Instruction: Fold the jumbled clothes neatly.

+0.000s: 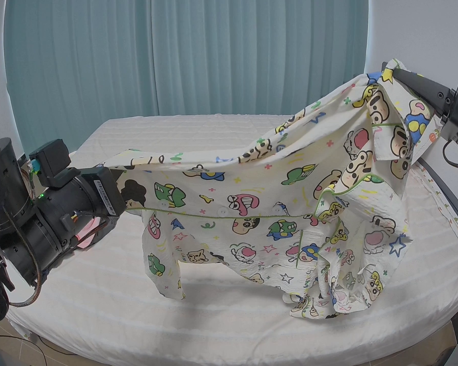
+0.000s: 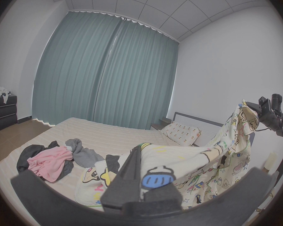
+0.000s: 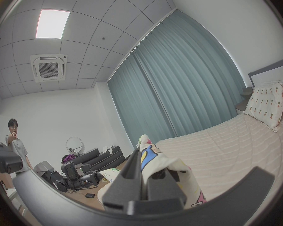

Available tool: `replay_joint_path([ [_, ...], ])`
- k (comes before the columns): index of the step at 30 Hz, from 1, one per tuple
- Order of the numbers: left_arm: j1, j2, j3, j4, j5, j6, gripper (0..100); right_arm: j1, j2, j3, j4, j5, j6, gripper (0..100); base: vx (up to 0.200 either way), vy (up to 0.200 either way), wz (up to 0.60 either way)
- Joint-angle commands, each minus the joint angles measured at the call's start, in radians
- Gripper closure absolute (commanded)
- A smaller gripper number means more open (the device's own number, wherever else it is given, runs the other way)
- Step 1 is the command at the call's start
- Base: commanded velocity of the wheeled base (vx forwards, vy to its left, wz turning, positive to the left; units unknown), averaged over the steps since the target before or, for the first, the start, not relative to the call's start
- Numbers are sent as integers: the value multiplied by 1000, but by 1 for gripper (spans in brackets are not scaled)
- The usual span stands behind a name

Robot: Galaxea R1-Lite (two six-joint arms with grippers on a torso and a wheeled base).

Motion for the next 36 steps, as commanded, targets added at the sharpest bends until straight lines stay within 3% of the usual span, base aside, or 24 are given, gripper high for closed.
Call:
replay_joint_path([
  [1,0,2,0,0,0,0,100,-3,0,12,-3,0,0,100,0,-200,0],
  [11,-13,2,2,0,0,-2,100,-21,-16,17,-1,2,2,100,0,-200,0],
  [27,-33,2,23,-26,0,0,100,-22,-36,18,-1,34,59,100,0,0,0],
  [36,-36,-7,31,-26,0,1,100,-21,-54,37,1,39,59,100,-200,0,0],
])
